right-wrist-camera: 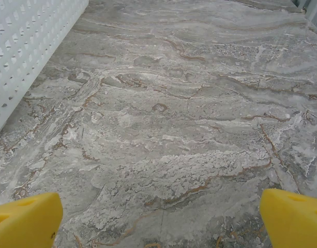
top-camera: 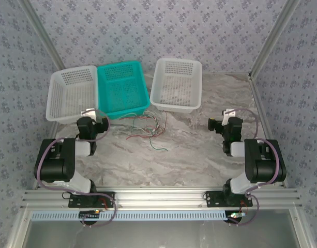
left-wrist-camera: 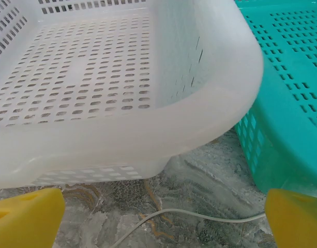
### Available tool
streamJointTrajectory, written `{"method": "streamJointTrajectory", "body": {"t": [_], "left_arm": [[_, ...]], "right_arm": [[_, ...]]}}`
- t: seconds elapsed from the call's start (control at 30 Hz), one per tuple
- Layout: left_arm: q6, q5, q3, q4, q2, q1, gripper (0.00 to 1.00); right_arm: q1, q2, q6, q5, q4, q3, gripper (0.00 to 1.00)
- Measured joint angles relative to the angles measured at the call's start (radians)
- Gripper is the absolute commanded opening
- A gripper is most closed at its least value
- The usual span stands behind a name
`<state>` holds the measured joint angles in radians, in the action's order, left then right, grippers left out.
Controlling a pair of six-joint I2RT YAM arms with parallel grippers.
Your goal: Untangle the cables
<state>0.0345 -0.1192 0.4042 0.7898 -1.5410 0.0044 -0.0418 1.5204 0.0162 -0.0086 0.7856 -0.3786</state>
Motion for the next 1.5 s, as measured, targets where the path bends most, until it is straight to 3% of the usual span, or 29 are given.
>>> {"method": "streamJointTrajectory", "body": {"t": [0.87,0.97,1.1,1.3,1.37,1.5], "left_arm": [[0.000,0.019,0.000,0.000,0.000,0.002,0.99],[0.000,0.019,0.000,0.000,0.000,0.002,0.99],[0.000,0.022,0.000,0.000,0.000,0.002,0.99],[0.002,-0.006,-0.023,-0.012,0.058,-0.002,0.99],[0.016,-0.051,-0.027,-0.093,0.146,-0.011,0.99],[0.100,-0.137,0.072,-0.404,0.352,-0.021,1.00]], "right_arm": [[-0.001,-0.014,0.000,0.003,-0.023,-0.001,1.00],[0.009,-0.135,-0.040,0.063,-0.200,-0.030,1.00],[0.006,-0.403,-0.221,0.094,-0.486,-0.132,1.00],[0.037,-0.591,-0.405,-0.024,-0.858,-0.319,1.00],[0.081,-0.595,-0.428,-0.074,-0.965,-0.363,1.00],[0.217,-0.563,-0.461,-0.178,-1.130,-0.433,1.00]]}}
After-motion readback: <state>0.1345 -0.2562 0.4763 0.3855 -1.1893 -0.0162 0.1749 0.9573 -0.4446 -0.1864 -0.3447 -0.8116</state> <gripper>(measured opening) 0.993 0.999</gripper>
